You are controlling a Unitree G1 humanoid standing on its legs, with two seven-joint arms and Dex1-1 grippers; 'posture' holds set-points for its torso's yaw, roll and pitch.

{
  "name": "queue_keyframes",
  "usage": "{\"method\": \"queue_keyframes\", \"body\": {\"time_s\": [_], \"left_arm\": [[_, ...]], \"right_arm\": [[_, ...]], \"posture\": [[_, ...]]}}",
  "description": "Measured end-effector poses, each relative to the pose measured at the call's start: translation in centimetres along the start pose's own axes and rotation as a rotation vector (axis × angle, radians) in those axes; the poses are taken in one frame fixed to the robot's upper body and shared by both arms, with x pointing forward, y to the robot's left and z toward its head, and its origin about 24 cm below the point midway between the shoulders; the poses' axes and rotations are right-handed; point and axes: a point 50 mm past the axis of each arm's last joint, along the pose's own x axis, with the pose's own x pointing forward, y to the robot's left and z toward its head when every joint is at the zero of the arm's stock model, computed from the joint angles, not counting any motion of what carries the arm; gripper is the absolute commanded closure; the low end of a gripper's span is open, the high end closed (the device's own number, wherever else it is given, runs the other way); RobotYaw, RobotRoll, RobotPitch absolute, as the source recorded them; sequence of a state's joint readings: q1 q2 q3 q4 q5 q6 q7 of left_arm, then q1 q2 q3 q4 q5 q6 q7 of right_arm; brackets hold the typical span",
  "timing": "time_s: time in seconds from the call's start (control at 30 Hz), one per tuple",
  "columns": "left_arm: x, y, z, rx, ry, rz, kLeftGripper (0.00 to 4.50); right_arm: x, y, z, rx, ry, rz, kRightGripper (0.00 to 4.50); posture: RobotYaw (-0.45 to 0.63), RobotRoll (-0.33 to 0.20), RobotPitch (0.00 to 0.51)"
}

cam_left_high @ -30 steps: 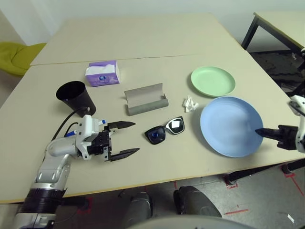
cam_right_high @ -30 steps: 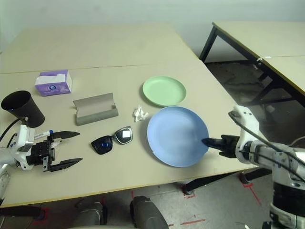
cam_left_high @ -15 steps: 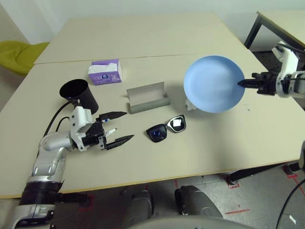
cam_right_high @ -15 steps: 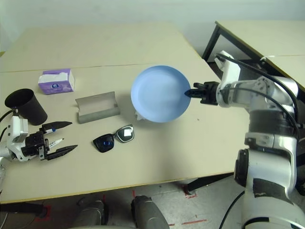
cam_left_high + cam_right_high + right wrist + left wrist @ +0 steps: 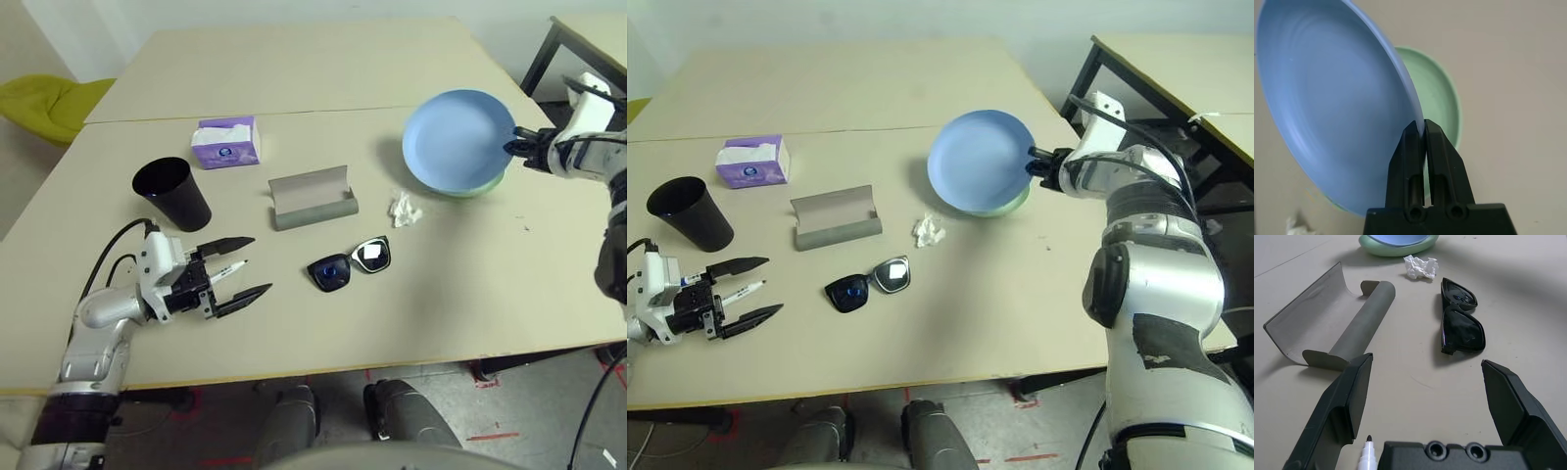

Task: Organize and tidy the items on the table.

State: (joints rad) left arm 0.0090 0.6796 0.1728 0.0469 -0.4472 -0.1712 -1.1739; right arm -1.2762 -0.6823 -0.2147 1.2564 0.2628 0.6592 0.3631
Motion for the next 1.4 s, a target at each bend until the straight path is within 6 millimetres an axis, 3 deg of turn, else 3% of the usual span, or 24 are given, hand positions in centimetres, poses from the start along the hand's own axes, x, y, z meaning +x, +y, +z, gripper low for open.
{"method": "queue_keyframes", "body": {"time_s": [0.23,0.33,0.67,0.8,0.93,1.0,1.23,1.3,1.4], "left_arm": [[0.6,-0.3,0.7,0.005,-0.009,-0.007,0.0],[0.7,-0.1,1.0,-0.002,-0.01,-0.004,0.0],[0.7,0.4,1.1,-0.005,-0.016,-0.012,0.0],[0.6,0.4,0.8,-0.015,-0.011,-0.009,0.0],[0.5,0.9,0.8,-0.003,-0.019,0.003,0.0],[0.3,1.1,0.7,-0.005,-0.015,0.011,0.0],[0.2,0.0,-0.2,-0.044,-0.017,0.015,0.0],[0.3,-0.2,-0.4,-0.052,-0.015,0.012,0.0],[0.7,-0.3,-0.2,-0.047,-0.021,-0.014,0.0]], "right_arm": [[0.1,-0.4,0.0,0.013,-0.034,-0.04,4.49],[0.3,-0.2,-0.2,0.024,-0.031,-0.033,3.74],[0.4,-0.5,-0.8,0.03,-0.009,-0.026,0.06],[-0.1,-0.5,-0.4,-0.029,0.003,0.057,0.02],[-2.9,-1.2,0.2,-0.359,-0.013,0.246,0.02],[-4.5,-1.7,-1.5,-0.46,0.025,0.303,0.02],[-9.7,-0.9,-12.6,-0.641,0.171,0.523,0.02],[-10.2,-0.1,-14.3,-0.657,0.139,0.573,0.02],[-9.8,1.2,-15.1,-0.652,0.03,0.609,0.02]], "posture": [[-0.1,0.0,0.126],[-0.1,0.0,0.129],[-0.13,0.0,0.129],[-0.12,0.0,0.132],[-0.13,0.0,0.135],[-0.14,0.0,0.136],[-0.16,0.0,0.131],[-0.16,0.0,0.128],[-0.16,0.0,0.123]]}}
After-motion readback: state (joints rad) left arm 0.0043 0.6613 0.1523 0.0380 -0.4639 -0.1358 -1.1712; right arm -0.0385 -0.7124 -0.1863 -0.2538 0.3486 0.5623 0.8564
